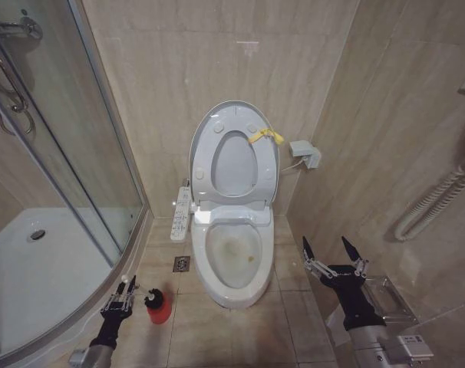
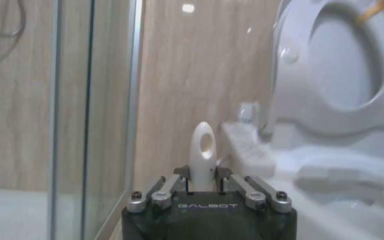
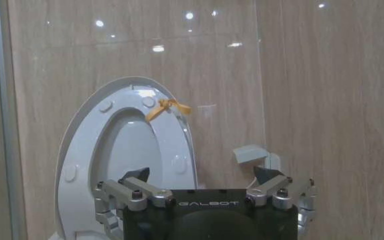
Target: Open the toilet lid, clean the toilet bowl with a toilet brush, close the toilet lid, and flush.
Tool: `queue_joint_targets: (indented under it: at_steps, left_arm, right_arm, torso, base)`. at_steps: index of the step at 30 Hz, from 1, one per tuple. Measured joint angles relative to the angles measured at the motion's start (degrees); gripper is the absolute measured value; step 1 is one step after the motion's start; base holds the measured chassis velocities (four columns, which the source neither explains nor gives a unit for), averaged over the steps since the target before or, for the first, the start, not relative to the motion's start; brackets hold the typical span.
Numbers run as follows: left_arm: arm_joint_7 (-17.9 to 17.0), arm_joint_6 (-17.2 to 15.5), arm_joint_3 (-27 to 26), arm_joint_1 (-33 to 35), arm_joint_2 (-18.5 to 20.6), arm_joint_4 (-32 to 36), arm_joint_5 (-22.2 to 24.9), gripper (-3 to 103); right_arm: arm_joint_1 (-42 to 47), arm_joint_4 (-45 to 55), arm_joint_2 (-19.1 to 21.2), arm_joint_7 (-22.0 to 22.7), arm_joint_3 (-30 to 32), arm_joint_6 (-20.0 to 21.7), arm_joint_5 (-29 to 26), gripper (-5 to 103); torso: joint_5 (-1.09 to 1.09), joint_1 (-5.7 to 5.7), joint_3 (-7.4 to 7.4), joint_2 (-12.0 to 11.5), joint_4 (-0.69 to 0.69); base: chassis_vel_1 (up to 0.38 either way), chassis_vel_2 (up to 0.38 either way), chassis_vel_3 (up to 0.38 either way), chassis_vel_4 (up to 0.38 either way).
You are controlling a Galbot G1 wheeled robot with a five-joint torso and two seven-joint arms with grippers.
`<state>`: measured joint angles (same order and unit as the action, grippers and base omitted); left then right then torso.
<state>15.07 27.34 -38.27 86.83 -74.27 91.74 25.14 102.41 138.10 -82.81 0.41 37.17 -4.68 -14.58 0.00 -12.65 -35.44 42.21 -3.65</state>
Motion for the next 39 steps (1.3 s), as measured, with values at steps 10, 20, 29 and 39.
queue_joint_targets:
  at_steps: [10, 20, 29, 39]
  left_arm:
    - [0.4, -5.42, -1.11, 9.13, 1.57, 24.05, 4.12, 25]
    - [1.43, -12.4, -1.18, 8.9, 4.33, 34.81, 9.84, 25]
    - [6.5, -17.58, 0.82, -2.56, 15.87, 29.52, 21.04, 25]
    - [8.57, -19.26, 10.09, -18.58, 23.45, 17.64, 24.42, 25]
  right_arm:
    - [0.0, 0.0, 0.0, 0.0, 0.0, 0.0, 0.0, 100]
    - [0.0, 0.0, 0.0, 0.0, 0.0, 0.0, 0.0, 100]
    - [0.0, 0.0, -0.01, 0.02, 0.0, 0.0, 0.0, 100]
    - [0.0, 0.0, 0.0, 0.0, 0.0, 0.0, 0.0, 100]
  torso:
    - [0.0, 0.0, 0.0, 0.0, -0.02]
    - [0.0, 0.01, 0.0, 0.0, 0.0]
    - [-0.01, 0.0, 0.0, 0.0, -0.02]
    - [-0.02, 0.0, -0.01, 0.0, 0.0]
  base:
    - [0.0, 0.0, 0.0, 0.0]
    - [0.0, 0.0, 0.0, 0.0]
    - [0.0, 0.0, 0.0, 0.0]
    - [0.0, 0.0, 0.0, 0.0]
